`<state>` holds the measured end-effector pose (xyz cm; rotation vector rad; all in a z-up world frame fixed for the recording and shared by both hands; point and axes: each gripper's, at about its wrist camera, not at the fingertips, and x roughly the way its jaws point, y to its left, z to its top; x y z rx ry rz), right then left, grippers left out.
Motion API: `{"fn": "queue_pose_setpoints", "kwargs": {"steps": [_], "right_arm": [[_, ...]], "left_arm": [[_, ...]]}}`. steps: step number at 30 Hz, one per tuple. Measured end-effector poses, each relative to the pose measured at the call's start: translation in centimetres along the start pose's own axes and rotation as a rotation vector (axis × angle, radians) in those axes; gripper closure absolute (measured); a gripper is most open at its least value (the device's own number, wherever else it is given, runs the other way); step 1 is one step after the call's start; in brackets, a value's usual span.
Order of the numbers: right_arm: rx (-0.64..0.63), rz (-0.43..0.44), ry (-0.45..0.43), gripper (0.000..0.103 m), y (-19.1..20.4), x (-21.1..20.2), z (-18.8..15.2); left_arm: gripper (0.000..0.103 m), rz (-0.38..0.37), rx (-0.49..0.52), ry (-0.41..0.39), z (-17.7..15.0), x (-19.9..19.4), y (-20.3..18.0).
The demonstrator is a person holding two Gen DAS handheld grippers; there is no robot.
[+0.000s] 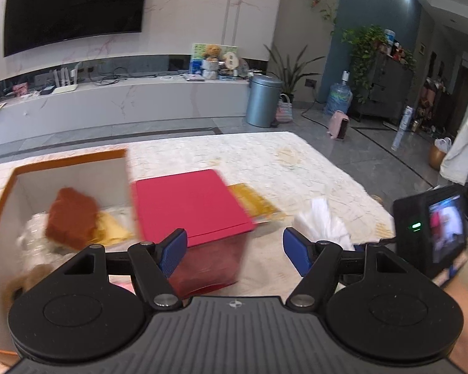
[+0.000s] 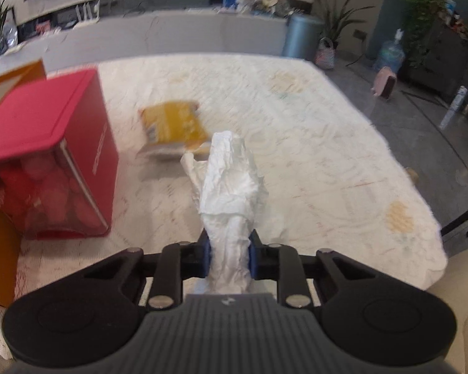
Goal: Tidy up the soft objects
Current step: 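Grasp the yellow snack bag with the left tool while the right tool holds the tissue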
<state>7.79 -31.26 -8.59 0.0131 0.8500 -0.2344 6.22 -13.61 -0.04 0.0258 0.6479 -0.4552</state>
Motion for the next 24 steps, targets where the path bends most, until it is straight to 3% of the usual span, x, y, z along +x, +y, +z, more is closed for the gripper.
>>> {"fn": "queue_pose_setpoints", "kwargs": {"steps": [3,7,10,14,16,19,24], "right_arm": [[0.034,-0.052,-0.077,0.081,-2.1,-2.1,0.5],[0.108,-0.098,-0.127,0.080,-5.6,-4.0,0.1],[0.147,-0.092,-0.146,0.077,-8.1,-5.4,-0.8],[0.231,-0.074,-0.156,0.077,-11.1,-5.6,-1.7],[0.259,-0.058,-0.138,0.077,-11.8,-4.6,-1.8],[0.262,-0.030,-0.098,0.077,-11.7,-3.0,-1.8],[0.277,0.069,-0.111,0.077,-11.1,-2.1,-1.5]], "left_arm": [[0.020,-0.009,0.016,-0.026,0.1,1.6,-2.8],[0.020,0.034,0.037,-0.087,-0.3,4.5,-6.4],[0.019,0.077,0.070,-0.085,-0.5,6.8,-8.7],[0.018,0.124,0.009,-0.089,-0.6,9.9,-10.3],[0.018,0.180,-0.007,-0.099,-0.5,11.5,-10.9],[0.018,0.337,-0.001,-0.171,-1.0,13.3,-11.8],[0.018,0.432,0.055,-0.169,-1.5,16.5,-11.9]]}}
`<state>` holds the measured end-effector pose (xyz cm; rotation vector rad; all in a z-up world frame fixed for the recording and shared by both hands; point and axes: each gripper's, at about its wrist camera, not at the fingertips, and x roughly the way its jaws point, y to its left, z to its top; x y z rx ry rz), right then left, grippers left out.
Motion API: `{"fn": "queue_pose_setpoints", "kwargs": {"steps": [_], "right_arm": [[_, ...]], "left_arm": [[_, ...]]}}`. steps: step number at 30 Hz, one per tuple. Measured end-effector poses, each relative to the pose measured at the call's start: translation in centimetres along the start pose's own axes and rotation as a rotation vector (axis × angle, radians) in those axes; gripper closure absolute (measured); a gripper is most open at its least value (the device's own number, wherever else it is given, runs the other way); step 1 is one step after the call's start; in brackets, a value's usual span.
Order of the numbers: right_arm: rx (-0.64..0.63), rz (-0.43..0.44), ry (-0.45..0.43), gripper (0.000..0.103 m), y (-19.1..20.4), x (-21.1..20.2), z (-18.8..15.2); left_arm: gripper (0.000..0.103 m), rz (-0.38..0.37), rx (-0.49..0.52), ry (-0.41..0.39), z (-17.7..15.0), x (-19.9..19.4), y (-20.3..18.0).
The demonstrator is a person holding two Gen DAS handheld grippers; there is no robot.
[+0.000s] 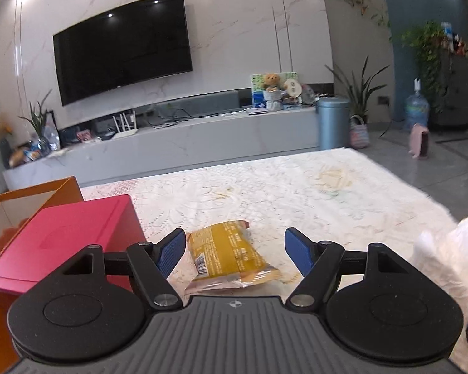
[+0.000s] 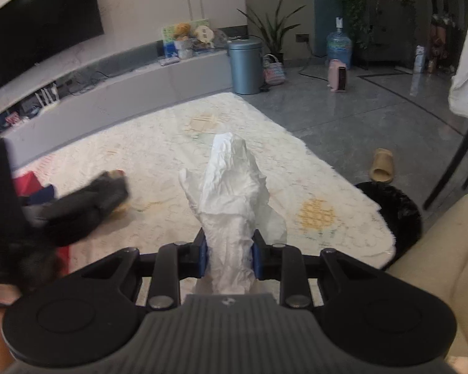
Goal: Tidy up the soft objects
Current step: 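Grasp the yellow snack bag with the left tool while the right tool holds the tissue, then lift the snack bag and tissue and carry them over the cardboard box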
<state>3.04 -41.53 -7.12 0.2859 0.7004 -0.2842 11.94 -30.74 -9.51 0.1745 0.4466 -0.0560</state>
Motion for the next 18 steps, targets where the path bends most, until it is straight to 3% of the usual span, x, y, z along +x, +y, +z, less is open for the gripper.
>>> {"fn": "queue_pose_setpoints", "kwargs": {"steps": [5,10,18], "right_arm": [[-0.022,-0.027,0.074,0.075,0.3,2.2,-0.4],[-0.015,-0.002,0.079,0.071,0.1,2.2,-0.5],[-0.051,0.013,0.095,0.070,0.6,2.6,-0.6]], "left_arm": [[0.017,0.070,0.036,0.062,-0.3,2.8,-1.3],[0.016,0.117,0.014,0.100,-0.5,4.5,-1.8],[0.011,0.129,-0.056,0.192,-1.2,6.4,-1.1]]}}
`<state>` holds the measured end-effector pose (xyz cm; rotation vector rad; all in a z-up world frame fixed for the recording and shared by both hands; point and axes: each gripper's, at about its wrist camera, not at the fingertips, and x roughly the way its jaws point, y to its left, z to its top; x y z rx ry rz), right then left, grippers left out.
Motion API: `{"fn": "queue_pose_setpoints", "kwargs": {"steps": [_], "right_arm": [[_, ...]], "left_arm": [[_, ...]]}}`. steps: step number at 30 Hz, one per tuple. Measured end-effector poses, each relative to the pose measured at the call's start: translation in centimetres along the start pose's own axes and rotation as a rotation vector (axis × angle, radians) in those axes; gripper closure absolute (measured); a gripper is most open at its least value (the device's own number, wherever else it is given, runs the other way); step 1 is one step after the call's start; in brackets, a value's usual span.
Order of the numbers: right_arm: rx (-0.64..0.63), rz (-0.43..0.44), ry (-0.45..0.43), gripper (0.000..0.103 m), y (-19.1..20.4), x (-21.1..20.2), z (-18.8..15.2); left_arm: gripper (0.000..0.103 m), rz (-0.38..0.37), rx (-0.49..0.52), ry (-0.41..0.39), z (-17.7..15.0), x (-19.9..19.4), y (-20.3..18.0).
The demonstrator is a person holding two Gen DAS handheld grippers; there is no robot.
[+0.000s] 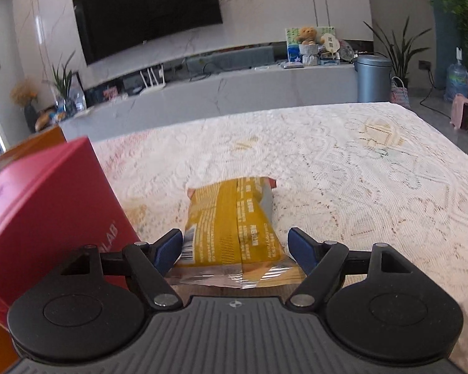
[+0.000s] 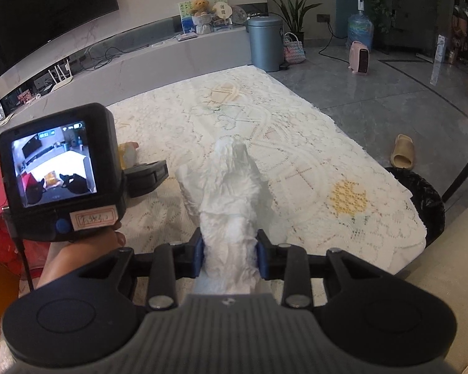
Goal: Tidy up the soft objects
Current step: 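Lift the snack bag and tissue and carry them over the cardboard box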
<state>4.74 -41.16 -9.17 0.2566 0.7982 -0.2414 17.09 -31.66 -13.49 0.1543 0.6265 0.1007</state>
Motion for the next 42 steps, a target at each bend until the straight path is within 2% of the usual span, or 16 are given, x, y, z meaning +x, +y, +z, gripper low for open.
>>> {"fn": "queue_pose_setpoints", "kwargs": {"steps": [7,10,12,15,16,18,19,23,28,32,34,35,36,38,39,42], "right_arm": [[-0.016,0.005,-0.005,0.070,0.2,-0.1,-0.1],[-0.019,0.004,-0.001,0.070,0.2,0.0,-0.1],[-0.020,0.001,0.011,0.070,0.3,0.3,-0.1],[-0.033,-0.025,0.059,0.070,0.4,1.3,-0.3],[-0.036,-0.032,0.079,0.066,0.5,1.8,-0.3],[-0.043,-0.052,0.117,0.038,0.6,2.5,-0.3],[-0.052,-0.074,0.126,0.018,0.8,2.7,-0.3],[-0.104,-0.094,0.173,0.012,1.8,3.8,-0.6],[-0.175,-0.145,0.285,0.008,2.9,6.5,-1.1],[-0.216,-0.163,0.283,0.007,3.7,6.6,-1.2],[-0.229,-0.169,0.281,0.007,3.9,6.4,-1.2],[-0.227,-0.163,0.282,0.006,3.9,6.4,-1.2],[-0.225,-0.156,0.288,0.006,3.9,6.5,-1.2],[-0.230,-0.155,0.290,0.003,4.0,6.7,-1.2],[-0.228,-0.153,0.293,0.003,3.9,6.7,-1.2],[-0.198,-0.145,0.300,0.003,3.5,6.8,-1.1]], "left_arm": [[0.010,0.022,0.024,0.000,-0.2,1.4,-0.4],[0.023,-0.002,-0.008,-0.020,-0.3,1.0,0.1],[0.032,-0.037,-0.084,-0.042,-0.2,0.5,1.3],[0.036,-0.073,-0.117,-0.041,0.0,0.2,2.4],[0.036,-0.083,-0.112,-0.040,0.0,0.0,2.5],[0.039,-0.104,-0.109,-0.040,-0.1,-0.5,2.9],[0.040,-0.117,-0.115,-0.041,-0.1,-0.8,3.2],[0.046,-0.159,-0.139,-0.067,0.1,-2.6,4.1],[0.054,-0.177,-0.147,-0.114,0.8,-4.0,4.2],[0.059,-0.145,-0.123,-0.073,0.6,-3.1,4.0],[0.053,-0.132,-0.086,-0.074,0.4,-2.9,3.6],[0.040,-0.126,-0.037,-0.077,0.3,-2.9,3.2],[0.032,-0.123,0.017,-0.075,0.0,-2.9,2.6],[0.022,-0.126,0.113,-0.067,-0.3,-2.7,1.4],[0.018,-0.121,0.140,-0.056,-0.4,-2.4,1.0],[0.016,-0.117,0.170,0.013,-0.8,-1.0,0.5]]}}
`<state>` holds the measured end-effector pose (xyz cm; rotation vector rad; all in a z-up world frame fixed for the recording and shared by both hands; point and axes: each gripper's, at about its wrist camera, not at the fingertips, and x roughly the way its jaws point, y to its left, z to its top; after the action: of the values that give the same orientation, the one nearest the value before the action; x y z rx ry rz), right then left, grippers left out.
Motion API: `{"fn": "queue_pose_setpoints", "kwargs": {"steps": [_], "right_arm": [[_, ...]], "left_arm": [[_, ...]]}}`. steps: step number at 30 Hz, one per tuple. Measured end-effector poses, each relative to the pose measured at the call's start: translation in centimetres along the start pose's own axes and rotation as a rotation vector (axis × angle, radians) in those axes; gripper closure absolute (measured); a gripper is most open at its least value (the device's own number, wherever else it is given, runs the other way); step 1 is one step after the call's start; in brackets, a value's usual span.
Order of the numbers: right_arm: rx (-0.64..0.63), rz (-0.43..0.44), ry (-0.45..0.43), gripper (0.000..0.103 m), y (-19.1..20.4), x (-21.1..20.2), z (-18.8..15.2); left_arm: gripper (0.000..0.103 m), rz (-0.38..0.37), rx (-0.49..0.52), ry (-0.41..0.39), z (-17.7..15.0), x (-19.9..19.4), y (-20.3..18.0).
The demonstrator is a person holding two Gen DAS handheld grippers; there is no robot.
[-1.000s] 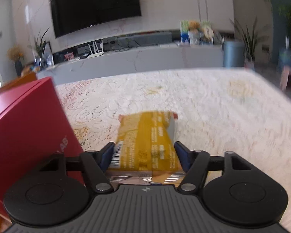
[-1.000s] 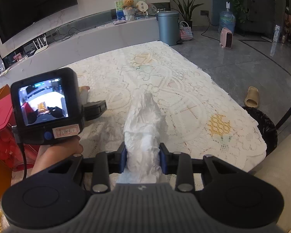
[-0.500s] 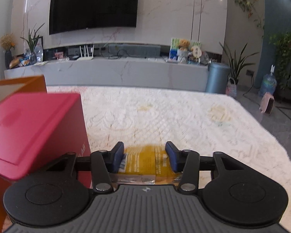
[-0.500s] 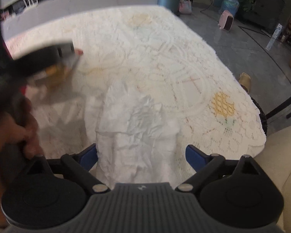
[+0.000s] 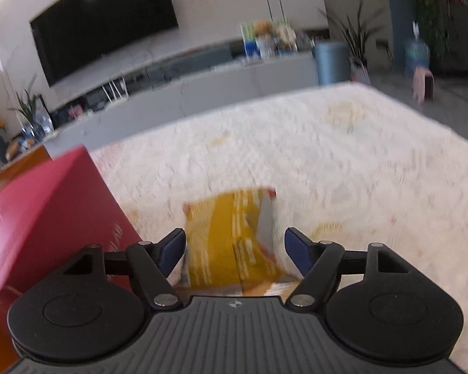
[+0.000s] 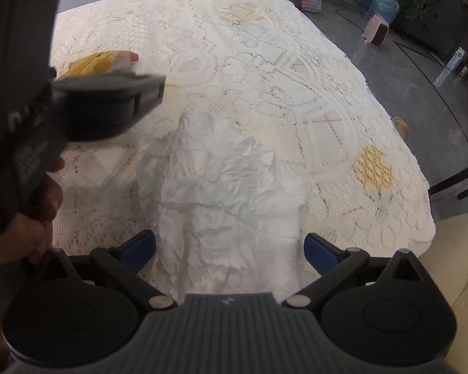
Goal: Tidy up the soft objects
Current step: 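Lift the snack bag and tissue and carry them over the cardboard box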
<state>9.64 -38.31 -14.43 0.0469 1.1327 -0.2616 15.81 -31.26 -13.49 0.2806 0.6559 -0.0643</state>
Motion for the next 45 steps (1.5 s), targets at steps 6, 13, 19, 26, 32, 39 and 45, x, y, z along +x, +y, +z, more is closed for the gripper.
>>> {"fn": "queue_pose_setpoints", "kwargs": {"steps": [6,13,19,26,32,39,45], "right_arm": [[-0.004,0.005,-0.004,0.003,0.1,0.0,0.0],[0.022,0.089,-0.027,0.032,-0.4,-0.4,-0.2],[0.030,0.153,-0.076,0.072,-0.6,-1.3,-0.2],[0.166,0.212,-0.181,0.078,-3.3,-3.3,-0.7],[0.190,0.241,-0.237,0.078,-4.0,-4.9,-1.1],[0.123,0.256,-0.336,0.079,-2.5,-8.0,-1.3],[0.117,0.226,-0.500,0.079,-1.4,-12.8,-1.6]], "left_arm": [[0.012,0.033,0.002,-0.023,-1.1,0.4,-0.7],[0.041,0.009,-0.157,0.012,-1.0,0.3,1.5],[0.047,-0.068,-0.208,0.029,-0.6,-0.9,2.3],[0.047,-0.151,-0.196,-0.027,0.1,-4.3,2.5],[0.047,-0.154,-0.196,-0.091,1.8,-7.9,3.3],[0.047,-0.168,-0.232,-0.109,3.6,-10.9,6.4],[0.047,-0.105,-0.242,-0.223,4.3,-15.7,12.5]]}}
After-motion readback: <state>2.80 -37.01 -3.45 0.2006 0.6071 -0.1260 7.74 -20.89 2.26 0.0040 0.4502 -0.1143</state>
